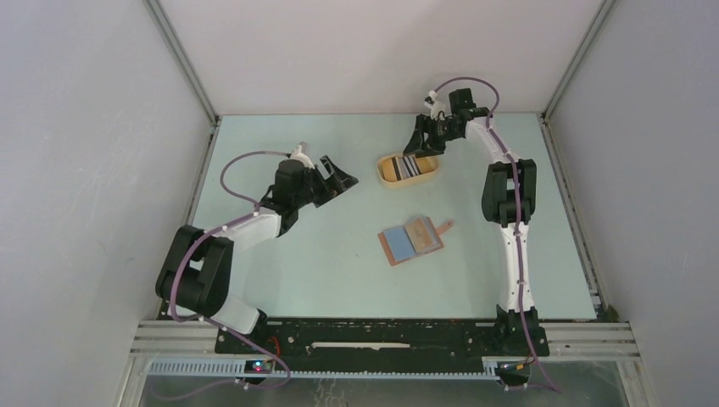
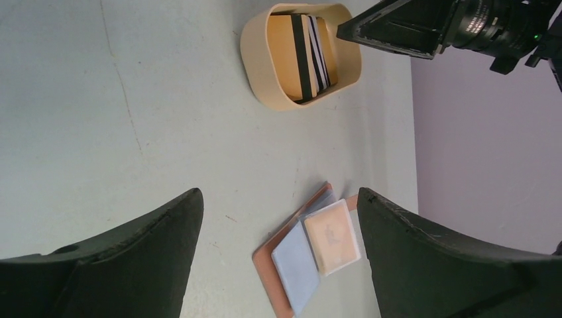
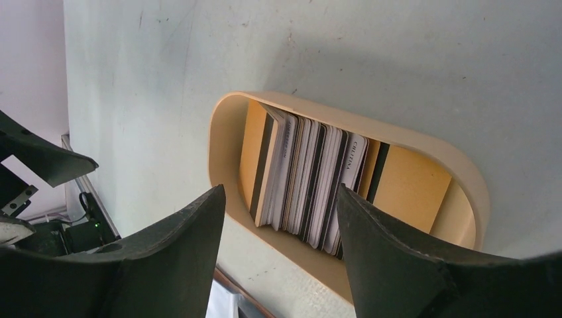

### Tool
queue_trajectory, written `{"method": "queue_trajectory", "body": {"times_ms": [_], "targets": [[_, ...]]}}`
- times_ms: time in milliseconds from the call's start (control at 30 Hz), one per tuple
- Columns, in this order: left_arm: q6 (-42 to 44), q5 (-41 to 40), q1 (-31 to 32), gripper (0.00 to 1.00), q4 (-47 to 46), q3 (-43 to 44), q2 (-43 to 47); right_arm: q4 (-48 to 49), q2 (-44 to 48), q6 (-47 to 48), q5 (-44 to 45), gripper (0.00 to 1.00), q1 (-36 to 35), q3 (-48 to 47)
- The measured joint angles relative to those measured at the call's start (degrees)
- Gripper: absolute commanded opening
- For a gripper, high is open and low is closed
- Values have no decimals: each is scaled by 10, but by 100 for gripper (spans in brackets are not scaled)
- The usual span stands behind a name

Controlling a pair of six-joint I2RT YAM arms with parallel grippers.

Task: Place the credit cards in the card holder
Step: Pick up the credit card from the storage box.

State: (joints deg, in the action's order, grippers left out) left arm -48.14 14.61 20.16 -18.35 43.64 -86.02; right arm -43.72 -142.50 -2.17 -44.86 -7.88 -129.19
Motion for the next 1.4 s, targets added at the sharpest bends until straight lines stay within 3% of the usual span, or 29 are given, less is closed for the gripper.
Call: {"method": "queue_trajectory", "body": {"times_ms": [1400], "targets": [[-29,45,0,89,-34,20,-47,-8,-30,-15,6,72,-12,9]]}}
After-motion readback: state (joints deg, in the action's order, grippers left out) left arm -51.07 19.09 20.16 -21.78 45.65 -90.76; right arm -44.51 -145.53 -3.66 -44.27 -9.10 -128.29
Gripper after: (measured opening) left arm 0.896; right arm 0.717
